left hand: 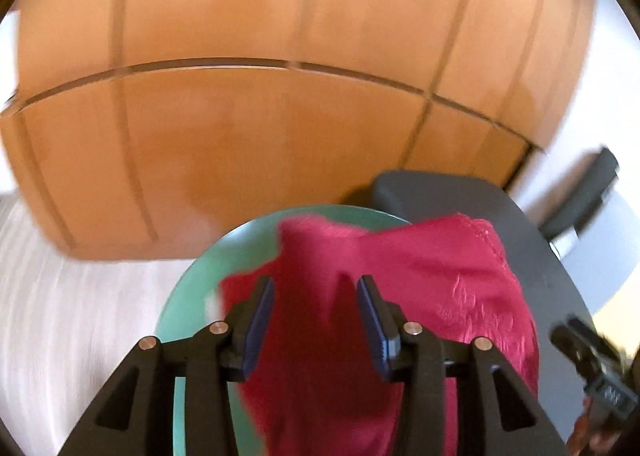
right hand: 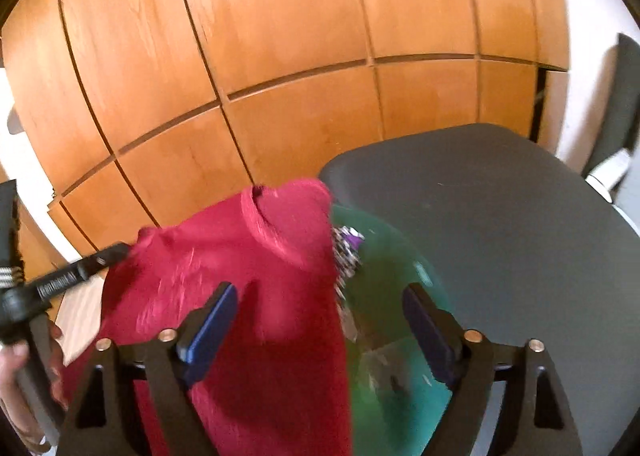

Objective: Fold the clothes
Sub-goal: 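Lower the sweater onto the clothes stack and open both grippers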

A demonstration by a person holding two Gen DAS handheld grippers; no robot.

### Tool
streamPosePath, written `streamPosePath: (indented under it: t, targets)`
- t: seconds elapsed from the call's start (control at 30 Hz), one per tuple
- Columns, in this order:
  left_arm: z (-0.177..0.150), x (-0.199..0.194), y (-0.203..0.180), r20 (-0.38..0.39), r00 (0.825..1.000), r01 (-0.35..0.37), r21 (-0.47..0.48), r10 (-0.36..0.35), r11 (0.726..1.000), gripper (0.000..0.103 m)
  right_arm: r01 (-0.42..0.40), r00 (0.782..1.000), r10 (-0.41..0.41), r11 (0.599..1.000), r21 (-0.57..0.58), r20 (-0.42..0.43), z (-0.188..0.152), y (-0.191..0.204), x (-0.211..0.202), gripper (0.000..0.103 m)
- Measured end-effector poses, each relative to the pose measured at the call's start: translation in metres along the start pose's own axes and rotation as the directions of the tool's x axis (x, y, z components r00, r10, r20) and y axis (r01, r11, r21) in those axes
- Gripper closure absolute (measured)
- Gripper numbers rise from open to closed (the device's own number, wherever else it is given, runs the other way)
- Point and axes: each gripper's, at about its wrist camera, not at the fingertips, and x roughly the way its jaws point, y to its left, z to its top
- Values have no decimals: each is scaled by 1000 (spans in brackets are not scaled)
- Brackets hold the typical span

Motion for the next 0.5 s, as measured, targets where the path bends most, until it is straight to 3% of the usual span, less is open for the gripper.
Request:
streamPosePath:
  t: [0.1, 0.3, 0.5]
  targets:
    - [-34, -26, 2, -4, 1000, -3, -18, 3, 1000, 59, 34, 999, -34, 999, -13, -5, -38, -2, -34, 11]
    - [-89, -59, -4, -1, 995, -105, -55, 105, 993, 59, 90, 994, -93, 995, -49, -64, -107, 12, -70, 8]
    - [-125, -68, -6, -42, 990, -138, -79, 135, 987, 59, 57, 996, -60, 997, -61, -60, -153, 41, -91, 8]
